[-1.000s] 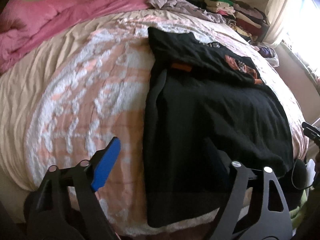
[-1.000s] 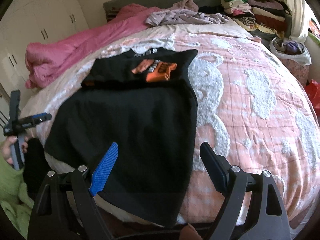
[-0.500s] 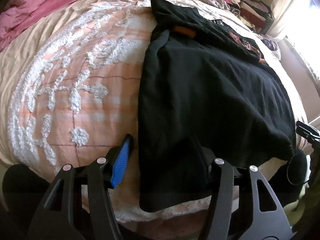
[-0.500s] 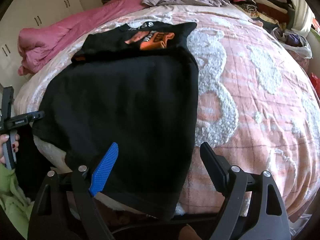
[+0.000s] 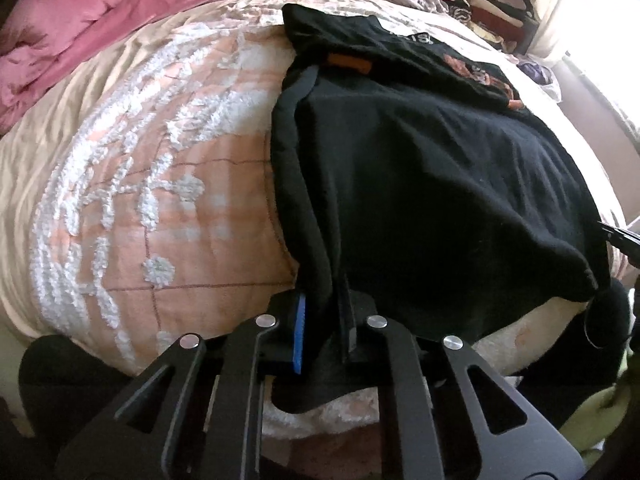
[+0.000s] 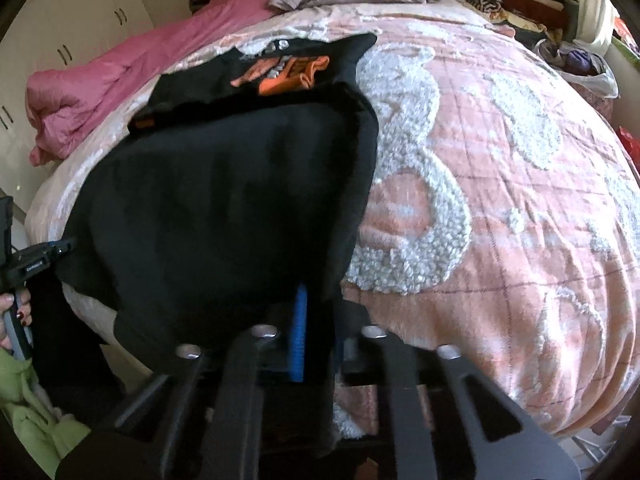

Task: Fold small clothes
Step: 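Grasp the black sweatshirt hem with both grippers, then lift the hem with both grippers and fold it toward the collar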

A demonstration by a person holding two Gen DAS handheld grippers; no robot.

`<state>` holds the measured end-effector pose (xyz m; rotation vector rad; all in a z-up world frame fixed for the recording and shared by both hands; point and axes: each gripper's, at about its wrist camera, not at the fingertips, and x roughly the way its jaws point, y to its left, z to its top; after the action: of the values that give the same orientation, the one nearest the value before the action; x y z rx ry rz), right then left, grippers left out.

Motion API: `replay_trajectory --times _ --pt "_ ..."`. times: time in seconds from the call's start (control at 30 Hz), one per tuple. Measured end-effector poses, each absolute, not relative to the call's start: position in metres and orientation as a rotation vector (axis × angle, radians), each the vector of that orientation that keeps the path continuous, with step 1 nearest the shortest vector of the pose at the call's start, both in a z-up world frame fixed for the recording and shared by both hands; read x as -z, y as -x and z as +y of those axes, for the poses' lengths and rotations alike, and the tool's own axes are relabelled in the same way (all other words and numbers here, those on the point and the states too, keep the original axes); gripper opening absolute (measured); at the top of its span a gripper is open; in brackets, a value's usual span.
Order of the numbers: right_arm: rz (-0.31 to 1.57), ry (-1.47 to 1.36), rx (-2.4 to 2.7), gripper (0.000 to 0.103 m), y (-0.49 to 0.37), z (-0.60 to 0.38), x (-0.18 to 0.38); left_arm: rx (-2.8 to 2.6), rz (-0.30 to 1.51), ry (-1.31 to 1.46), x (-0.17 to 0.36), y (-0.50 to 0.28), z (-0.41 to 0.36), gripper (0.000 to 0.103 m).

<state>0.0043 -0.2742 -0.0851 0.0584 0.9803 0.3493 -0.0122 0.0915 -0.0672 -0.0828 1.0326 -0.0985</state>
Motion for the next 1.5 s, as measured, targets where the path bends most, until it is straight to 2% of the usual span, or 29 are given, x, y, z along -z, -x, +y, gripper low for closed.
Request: replay_trajectory --times 0.23,0.4,0.5,0.57,0.63,0.73,0.8,0.93,1.0,1.07,1.1,1.5 --pt "0.908 -0.063 -0.335 0.008 0.002 -0.287 0.065 0.116 0.996 0.091 0.047 0.021 0.107 0.005" --pt "0.972 -0.054 -0.326 0.009 -0.001 -0.282 0.082 0.132 1.067 0.106 0.067 0.018 0.108 0.006" --pt "0.999 -0.071 -0.325 0.015 -0.001 -0.282 0.088 0.157 1.093 0.152 0.074 0.017 0.112 0.019" --pt "1.019 -0.085 -0.327 0.032 0.000 -0.284 0.093 0.180 1.101 0.174 0.076 0.016 0.113 0.027" --pt "1.032 -0.096 -0.335 0.035 0.002 -0.285 0.096 0.201 1.110 0.164 0.079 0.017 0.107 0.037" --pt "1.043 -0.105 -0.353 0.037 0.008 -0.284 0.099 0.203 1.109 0.128 0.083 0.021 0.099 0.039" --pt "1.047 -0.099 -0.366 0.040 0.012 -0.282 0.100 0.195 1.106 0.116 0.083 0.022 0.096 0.036" --pt "1.043 -0.094 -0.378 0.041 0.017 -0.278 0.101 0.182 1.096 0.076 0.079 0.023 0.091 0.007" --pt "1.036 -0.081 -0.395 0.031 0.018 -0.275 0.100 0.186 1.092 0.083 0.076 0.023 0.092 0.005" --pt "1.017 -0.070 -0.394 0.011 0.018 -0.273 0.095 0.186 1.078 0.077 0.071 0.024 0.092 0.004" --pt "1.003 -0.075 -0.399 0.009 0.018 -0.274 0.091 0.186 1.070 0.080 0.068 0.024 0.093 0.004" --pt "0.786 -0.147 -0.415 0.008 0.005 -0.285 0.024 0.231 0.925 0.214 0.005 0.006 0.120 0.004"
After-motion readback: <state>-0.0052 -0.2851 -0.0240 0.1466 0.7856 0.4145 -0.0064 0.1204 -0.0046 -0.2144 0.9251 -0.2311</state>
